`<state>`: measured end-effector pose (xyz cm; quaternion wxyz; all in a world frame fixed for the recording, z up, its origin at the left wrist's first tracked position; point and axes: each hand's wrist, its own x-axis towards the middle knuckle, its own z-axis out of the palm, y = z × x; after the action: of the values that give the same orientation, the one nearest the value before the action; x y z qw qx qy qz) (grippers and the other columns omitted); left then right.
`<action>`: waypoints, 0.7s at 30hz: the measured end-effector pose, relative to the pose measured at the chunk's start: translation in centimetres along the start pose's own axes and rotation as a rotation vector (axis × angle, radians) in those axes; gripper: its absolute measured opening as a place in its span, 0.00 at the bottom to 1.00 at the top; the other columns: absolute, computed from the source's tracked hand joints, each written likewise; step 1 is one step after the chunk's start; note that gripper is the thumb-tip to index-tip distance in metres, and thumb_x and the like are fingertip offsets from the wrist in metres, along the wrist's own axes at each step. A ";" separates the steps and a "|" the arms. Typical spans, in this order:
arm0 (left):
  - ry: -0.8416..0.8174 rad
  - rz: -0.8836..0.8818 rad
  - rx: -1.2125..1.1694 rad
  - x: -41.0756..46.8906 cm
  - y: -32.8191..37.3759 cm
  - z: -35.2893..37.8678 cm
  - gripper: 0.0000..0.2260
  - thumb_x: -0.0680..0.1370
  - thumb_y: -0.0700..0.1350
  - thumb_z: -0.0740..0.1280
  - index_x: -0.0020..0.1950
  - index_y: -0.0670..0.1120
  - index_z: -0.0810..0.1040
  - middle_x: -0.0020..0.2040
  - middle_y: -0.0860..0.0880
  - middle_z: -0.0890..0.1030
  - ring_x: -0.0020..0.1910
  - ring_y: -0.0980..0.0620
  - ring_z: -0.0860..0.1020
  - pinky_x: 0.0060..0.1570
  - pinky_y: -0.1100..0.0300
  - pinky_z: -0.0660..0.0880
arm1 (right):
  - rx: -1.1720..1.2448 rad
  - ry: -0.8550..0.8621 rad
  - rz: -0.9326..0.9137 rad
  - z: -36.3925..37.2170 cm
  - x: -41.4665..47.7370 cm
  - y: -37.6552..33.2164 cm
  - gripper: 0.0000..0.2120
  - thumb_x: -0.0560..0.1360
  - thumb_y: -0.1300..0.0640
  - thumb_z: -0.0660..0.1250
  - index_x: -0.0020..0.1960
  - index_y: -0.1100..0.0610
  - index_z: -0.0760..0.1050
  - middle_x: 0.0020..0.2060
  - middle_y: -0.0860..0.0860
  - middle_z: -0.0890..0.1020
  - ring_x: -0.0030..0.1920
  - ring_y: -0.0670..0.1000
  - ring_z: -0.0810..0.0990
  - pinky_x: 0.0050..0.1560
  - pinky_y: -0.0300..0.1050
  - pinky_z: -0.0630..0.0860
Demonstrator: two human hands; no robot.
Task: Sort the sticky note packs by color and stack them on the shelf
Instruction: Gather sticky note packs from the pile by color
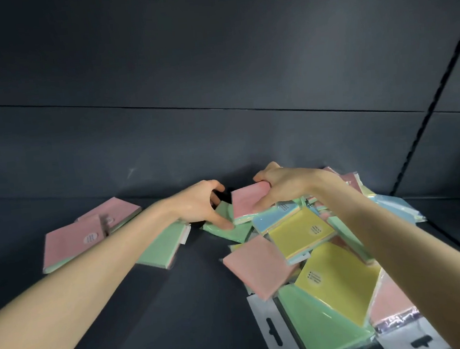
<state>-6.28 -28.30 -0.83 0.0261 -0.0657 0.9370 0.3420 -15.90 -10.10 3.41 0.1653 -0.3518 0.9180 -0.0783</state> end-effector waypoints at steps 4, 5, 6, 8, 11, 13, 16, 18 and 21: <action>0.076 0.069 -0.100 -0.2 0.7 0.2 0.41 0.64 0.39 0.79 0.72 0.45 0.63 0.52 0.49 0.74 0.48 0.51 0.78 0.48 0.59 0.77 | 0.059 0.040 0.010 -0.1 -0.8 0.1 0.31 0.69 0.45 0.73 0.65 0.53 0.65 0.58 0.48 0.65 0.51 0.50 0.73 0.46 0.43 0.70; 0.090 0.079 -0.113 -0.3 0.9 0.3 0.41 0.65 0.38 0.79 0.73 0.45 0.62 0.55 0.48 0.74 0.48 0.51 0.79 0.49 0.59 0.76 | 0.078 0.053 0.010 -0.1 -1.0 0.1 0.30 0.69 0.47 0.74 0.64 0.54 0.64 0.57 0.49 0.67 0.50 0.50 0.74 0.42 0.42 0.69; 0.093 0.081 -0.099 -0.4 1.0 0.3 0.42 0.65 0.39 0.79 0.74 0.46 0.61 0.59 0.47 0.73 0.50 0.51 0.78 0.50 0.59 0.76 | 0.106 0.063 0.007 -0.2 -1.2 0.2 0.30 0.69 0.48 0.74 0.63 0.55 0.64 0.53 0.49 0.70 0.47 0.49 0.74 0.39 0.41 0.69; 0.081 0.065 0.012 -0.6 1.0 0.4 0.43 0.65 0.46 0.79 0.75 0.46 0.59 0.66 0.47 0.70 0.57 0.51 0.75 0.56 0.59 0.73 | 0.165 0.071 0.000 -0.2 -1.4 0.4 0.29 0.68 0.51 0.75 0.62 0.55 0.63 0.44 0.48 0.74 0.41 0.48 0.74 0.37 0.41 0.68; -0.018 -0.006 0.158 -0.8 0.7 0.4 0.46 0.66 0.55 0.77 0.76 0.45 0.55 0.73 0.49 0.65 0.68 0.50 0.69 0.66 0.57 0.68 | 0.171 0.068 -0.018 -0.1 -1.6 0.7 0.33 0.67 0.51 0.75 0.66 0.54 0.62 0.45 0.47 0.73 0.45 0.48 0.74 0.41 0.42 0.70; -0.090 -0.061 0.143 -0.8 0.6 0.2 0.46 0.67 0.56 0.76 0.77 0.46 0.54 0.72 0.50 0.67 0.67 0.51 0.70 0.65 0.59 0.68 | 0.176 0.070 -0.034 -0.1 -1.8 0.7 0.35 0.67 0.51 0.76 0.68 0.53 0.62 0.53 0.48 0.72 0.52 0.50 0.75 0.47 0.43 0.71; -0.044 -0.072 0.140 -0.6 0.9 0.4 0.49 0.59 0.59 0.79 0.74 0.48 0.61 0.63 0.53 0.71 0.61 0.52 0.73 0.63 0.57 0.71 | 0.199 0.080 -0.043 -0.1 -2.1 0.7 0.30 0.67 0.53 0.76 0.64 0.52 0.65 0.57 0.50 0.72 0.53 0.51 0.76 0.48 0.44 0.75; 0.030 -0.041 0.107 -0.7 1.2 0.6 0.47 0.58 0.55 0.81 0.72 0.48 0.64 0.60 0.53 0.70 0.58 0.53 0.73 0.59 0.58 0.73 | 0.214 0.069 -0.035 -0.2 -2.4 0.9 0.29 0.67 0.52 0.76 0.62 0.50 0.65 0.55 0.49 0.73 0.53 0.51 0.76 0.48 0.45 0.74; 0.163 0.037 0.039 -1.2 2.0 0.7 0.41 0.61 0.48 0.81 0.70 0.50 0.67 0.60 0.51 0.68 0.56 0.55 0.69 0.54 0.64 0.68 | 0.214 0.102 -0.032 -0.3 -3.2 1.2 0.29 0.67 0.52 0.76 0.61 0.51 0.64 0.51 0.48 0.72 0.51 0.49 0.74 0.43 0.43 0.73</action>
<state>-5.33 -26.20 0.01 -0.0553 -0.0754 0.9436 0.3176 -14.53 -7.09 4.21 0.1538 -0.3425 0.9059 -0.1961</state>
